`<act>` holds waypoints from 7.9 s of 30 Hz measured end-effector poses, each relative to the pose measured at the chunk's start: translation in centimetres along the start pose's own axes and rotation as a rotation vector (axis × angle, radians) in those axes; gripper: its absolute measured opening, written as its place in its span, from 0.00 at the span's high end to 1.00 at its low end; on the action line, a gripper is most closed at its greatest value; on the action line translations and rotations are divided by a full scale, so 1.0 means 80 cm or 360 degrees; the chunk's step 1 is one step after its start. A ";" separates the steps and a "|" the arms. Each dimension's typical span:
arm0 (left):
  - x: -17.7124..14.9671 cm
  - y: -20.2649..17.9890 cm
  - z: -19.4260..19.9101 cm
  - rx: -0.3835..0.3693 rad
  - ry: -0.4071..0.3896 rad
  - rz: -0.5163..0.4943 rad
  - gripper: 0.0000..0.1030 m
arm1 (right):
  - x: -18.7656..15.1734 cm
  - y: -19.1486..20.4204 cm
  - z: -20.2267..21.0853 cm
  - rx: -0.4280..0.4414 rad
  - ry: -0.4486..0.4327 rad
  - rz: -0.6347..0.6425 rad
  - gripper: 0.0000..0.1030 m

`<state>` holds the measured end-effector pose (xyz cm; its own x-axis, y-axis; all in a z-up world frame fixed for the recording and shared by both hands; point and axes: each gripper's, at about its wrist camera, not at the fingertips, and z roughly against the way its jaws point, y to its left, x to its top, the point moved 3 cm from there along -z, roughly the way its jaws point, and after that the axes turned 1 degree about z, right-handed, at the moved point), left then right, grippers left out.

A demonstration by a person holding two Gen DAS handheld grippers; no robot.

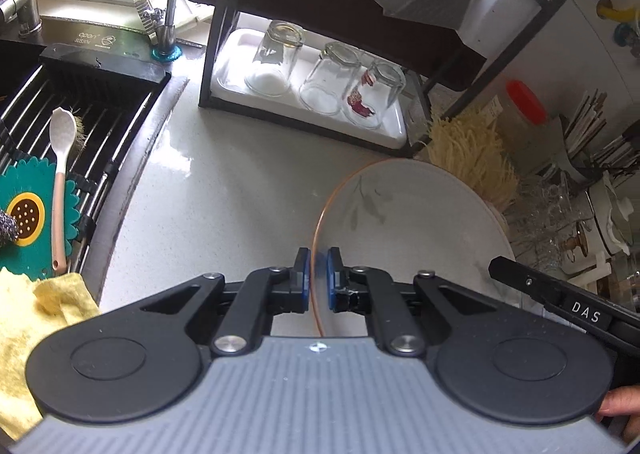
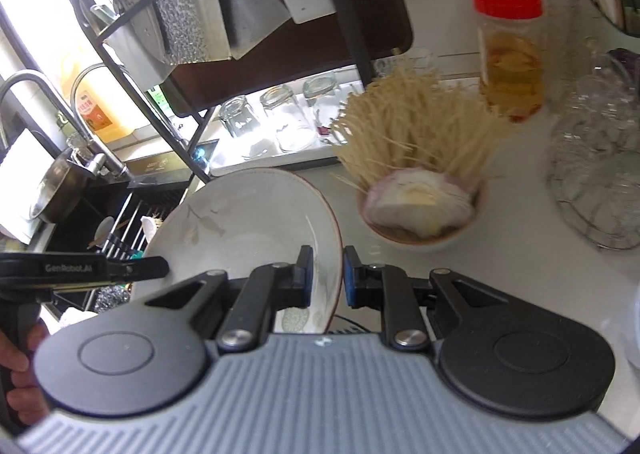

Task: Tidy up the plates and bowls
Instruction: 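Carry the leaf-print plate with the left gripper onto the floral plate, then open the left gripper and withdraw from the stacked plates, then move the left gripper toward the rim of the large light-blue bowl, then close the left gripper on the large light-blue bowl's rim, then slide the light-blue bowl with the left gripper toward the plates, then open, then move both grippers to the rim of the white bowl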

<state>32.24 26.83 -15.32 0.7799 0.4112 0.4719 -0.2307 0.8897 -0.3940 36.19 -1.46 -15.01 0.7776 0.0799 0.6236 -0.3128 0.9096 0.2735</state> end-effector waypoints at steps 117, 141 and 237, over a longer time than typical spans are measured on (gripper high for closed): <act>-0.255 -0.429 -0.108 -0.0257 0.0305 -0.0471 0.54 | -0.182 -0.374 0.260 -0.0340 -0.0063 -0.0525 0.46; -0.195 -0.423 -0.208 -0.0238 0.0330 -0.0224 0.54 | -0.171 -0.450 0.218 -0.0380 0.0028 -0.0845 0.49; -0.222 -0.311 -0.015 -0.0274 0.0081 -0.0416 0.52 | -0.195 -0.291 0.289 -0.0583 -0.0319 -0.0573 0.28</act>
<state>24.83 -2.85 -14.82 0.8290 0.1588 0.5363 0.0798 0.9155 -0.3944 18.75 -33.32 -14.18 0.6701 -0.3092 0.6748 0.1920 0.9504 0.2448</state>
